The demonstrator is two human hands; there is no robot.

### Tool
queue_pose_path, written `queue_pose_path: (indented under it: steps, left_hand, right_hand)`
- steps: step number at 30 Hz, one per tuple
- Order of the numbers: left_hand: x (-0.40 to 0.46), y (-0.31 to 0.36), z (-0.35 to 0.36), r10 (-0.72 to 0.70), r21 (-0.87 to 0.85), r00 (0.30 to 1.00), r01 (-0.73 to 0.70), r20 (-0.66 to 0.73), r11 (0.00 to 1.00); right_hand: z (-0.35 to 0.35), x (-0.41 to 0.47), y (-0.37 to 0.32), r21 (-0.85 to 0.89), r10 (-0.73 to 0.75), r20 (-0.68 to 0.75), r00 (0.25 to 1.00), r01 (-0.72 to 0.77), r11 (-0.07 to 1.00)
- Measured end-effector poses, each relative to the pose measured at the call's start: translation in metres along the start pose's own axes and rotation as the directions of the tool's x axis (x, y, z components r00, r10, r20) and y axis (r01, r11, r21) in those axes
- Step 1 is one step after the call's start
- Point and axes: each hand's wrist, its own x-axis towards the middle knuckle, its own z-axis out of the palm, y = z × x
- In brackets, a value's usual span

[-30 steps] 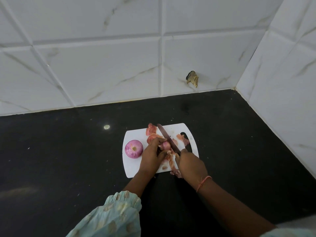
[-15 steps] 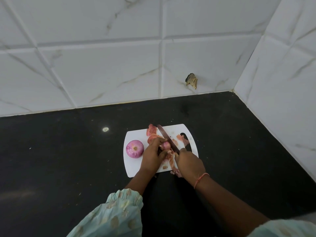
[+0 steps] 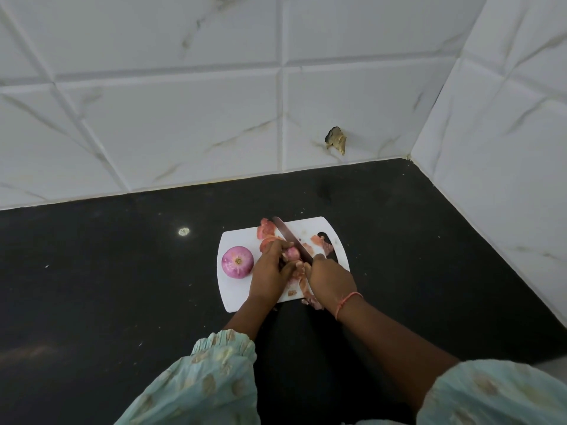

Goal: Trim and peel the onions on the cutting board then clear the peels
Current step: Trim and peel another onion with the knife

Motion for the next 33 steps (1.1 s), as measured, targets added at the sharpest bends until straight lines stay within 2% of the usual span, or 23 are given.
queue_pose_path:
  steps: [17, 33]
  left_hand:
    - [0.000, 0.004, -0.002, -0.011, -0.044, 1.000, 0.011, 0.003, 0.999]
    - [-0.006, 0.000, -0.002, 0.063, -0.043, 0.998, -0.063, -0.014, 0.997]
  right_hand:
    - [-0.002, -0.012, -0.008, -0.056, 0.001, -0.010, 1.000, -0.002, 0.998]
    - [0.001, -0.010, -0.005, -0.100, -0.043, -0.024, 0.999, 0.041, 0.994]
